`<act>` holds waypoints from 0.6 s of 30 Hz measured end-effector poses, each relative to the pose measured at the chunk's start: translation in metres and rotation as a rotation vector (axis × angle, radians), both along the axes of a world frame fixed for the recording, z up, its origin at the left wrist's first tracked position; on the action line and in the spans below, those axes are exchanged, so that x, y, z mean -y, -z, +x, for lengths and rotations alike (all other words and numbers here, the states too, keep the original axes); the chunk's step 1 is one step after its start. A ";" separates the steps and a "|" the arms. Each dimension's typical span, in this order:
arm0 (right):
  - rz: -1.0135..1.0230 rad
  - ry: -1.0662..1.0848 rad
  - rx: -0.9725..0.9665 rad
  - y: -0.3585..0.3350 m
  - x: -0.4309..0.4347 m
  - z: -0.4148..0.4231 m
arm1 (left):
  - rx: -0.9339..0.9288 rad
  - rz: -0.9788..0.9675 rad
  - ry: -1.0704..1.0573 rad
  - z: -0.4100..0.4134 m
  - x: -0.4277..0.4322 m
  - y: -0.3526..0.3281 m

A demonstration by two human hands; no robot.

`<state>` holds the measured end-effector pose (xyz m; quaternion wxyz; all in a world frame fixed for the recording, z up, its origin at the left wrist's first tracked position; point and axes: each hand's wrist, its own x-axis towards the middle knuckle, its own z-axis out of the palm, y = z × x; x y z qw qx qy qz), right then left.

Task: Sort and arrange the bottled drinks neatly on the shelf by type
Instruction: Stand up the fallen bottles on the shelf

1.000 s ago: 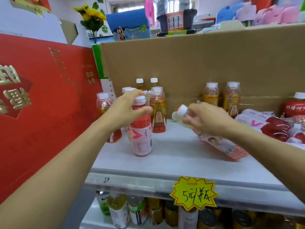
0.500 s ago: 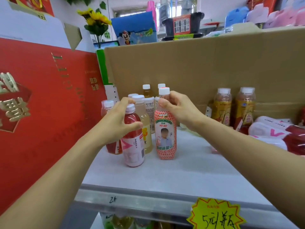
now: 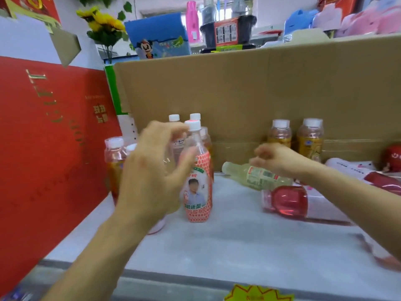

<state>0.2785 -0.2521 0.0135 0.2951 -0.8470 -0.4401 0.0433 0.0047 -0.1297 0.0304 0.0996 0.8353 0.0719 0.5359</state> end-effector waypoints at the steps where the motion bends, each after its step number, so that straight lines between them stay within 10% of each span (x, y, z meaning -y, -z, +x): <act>1: -0.146 0.036 0.046 0.007 0.004 0.012 | -0.049 -0.060 0.103 0.012 0.017 0.003; 9: -0.396 0.058 0.166 0.010 0.021 0.030 | -0.570 -1.084 0.077 0.184 0.029 0.053; 18: -0.470 -0.071 0.168 0.002 0.087 0.000 | -0.443 -1.301 -0.254 0.257 -0.022 0.066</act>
